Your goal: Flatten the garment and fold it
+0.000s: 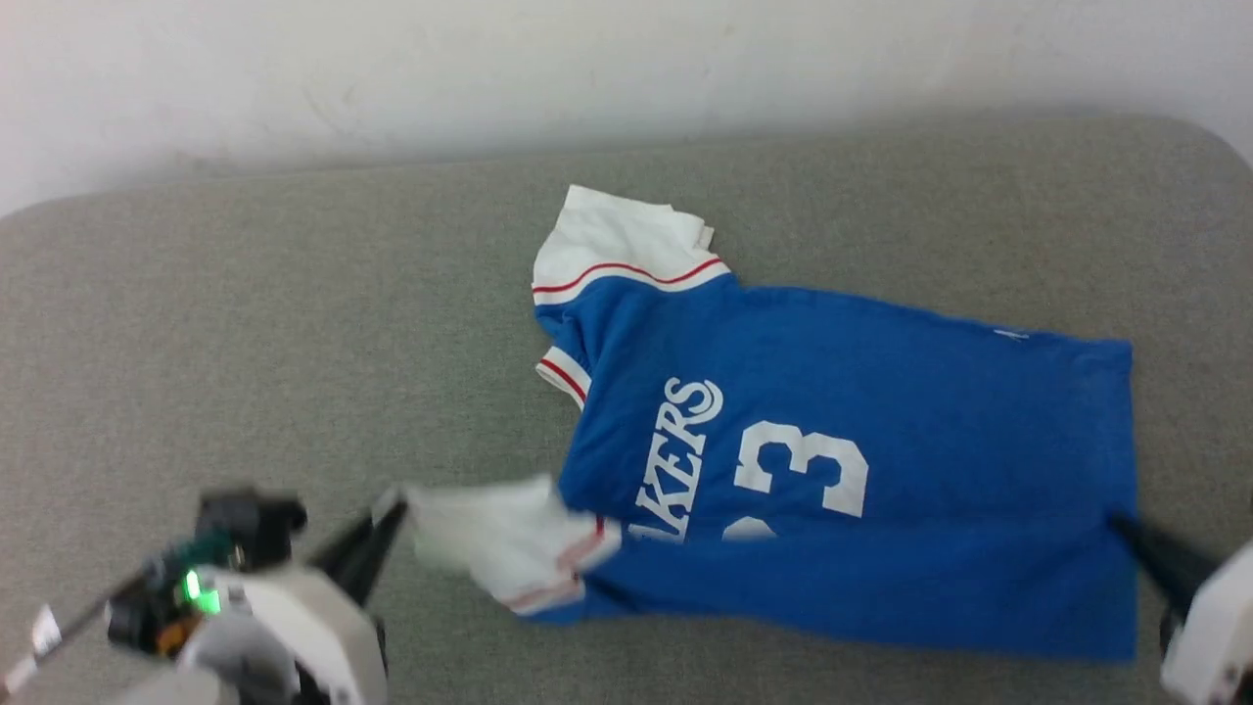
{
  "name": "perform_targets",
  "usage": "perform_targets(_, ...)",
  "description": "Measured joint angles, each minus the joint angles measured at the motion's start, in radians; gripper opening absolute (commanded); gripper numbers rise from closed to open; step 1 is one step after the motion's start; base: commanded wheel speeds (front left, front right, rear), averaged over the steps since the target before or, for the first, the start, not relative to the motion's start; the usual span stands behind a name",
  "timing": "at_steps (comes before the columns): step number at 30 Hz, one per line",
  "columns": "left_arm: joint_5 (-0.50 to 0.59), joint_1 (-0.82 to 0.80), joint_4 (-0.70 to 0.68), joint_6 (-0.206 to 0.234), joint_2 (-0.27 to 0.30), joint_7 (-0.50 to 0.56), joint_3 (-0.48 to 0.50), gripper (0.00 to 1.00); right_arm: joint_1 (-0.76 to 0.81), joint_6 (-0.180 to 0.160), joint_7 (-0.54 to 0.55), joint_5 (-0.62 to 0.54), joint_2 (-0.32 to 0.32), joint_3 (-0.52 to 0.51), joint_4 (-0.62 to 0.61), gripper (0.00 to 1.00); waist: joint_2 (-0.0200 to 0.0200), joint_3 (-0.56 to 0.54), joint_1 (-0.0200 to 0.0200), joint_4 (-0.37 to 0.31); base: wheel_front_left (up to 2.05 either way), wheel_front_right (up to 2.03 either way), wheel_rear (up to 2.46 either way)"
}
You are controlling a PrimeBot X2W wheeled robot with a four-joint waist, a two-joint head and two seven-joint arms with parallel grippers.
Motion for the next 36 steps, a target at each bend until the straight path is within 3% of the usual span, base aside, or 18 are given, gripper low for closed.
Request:
perform_targets(7, 0.145, -0.418, 0.036, -0.077, -0.003, 0.119, 0.058, 0.0, -0.503, 0.0, 0.026, 0.008, -0.144, 0.149, -0.031, 0.0, 0.0, 0.063, 0.0001, -0.015, 0.0, 0.0, 0.0)
perform_targets(11, 0.206, -0.69, 0.106, -0.149, -0.012, 0.208, 0.092, 0.0, -0.845, 0.0, 0.036, -0.005, -0.192, 0.264, 0.053, 0.0, -0.0001, 0.112, 0.0002, -0.025, 0.0, 0.0, 0.0)
perform_targets(17, 0.311, -1.097, 0.264, -0.238, -0.068, 0.311, 0.121, 0.0, -1.323, 0.0, -0.018, -0.064, -0.163, 0.355, 0.293, 0.0, 0.0, 0.214, 0.0003, -0.038, 0.0, 0.0, 0.0)
perform_targets(21, 0.406, -1.339, 0.371, -0.263, -0.121, 0.274, 0.144, 0.0, -1.562, 0.0, -0.118, -0.129, -0.122, 0.382, 0.457, 0.0, 0.0, 0.287, 0.0002, -0.047, 0.0, 0.0, 0.0)
perform_targets(28, 0.522, -1.555, 0.538, -0.3, -0.2, 0.113, 0.145, 0.0, -1.745, 0.0, -0.294, -0.201, -0.063, 0.43, 0.681, 0.0, -0.0001, 0.386, 0.0001, -0.07, 0.0, 0.0, 0.0)
perform_targets(36, 0.524, -1.58, 0.603, -0.384, -0.233, -0.032, 0.119, 0.0, -1.77, 0.0, -0.391, -0.172, -0.122, 0.542, 0.762, 0.0, -0.0001, 0.498, 0.0001, -0.076, 0.0, 0.0, 0.0)
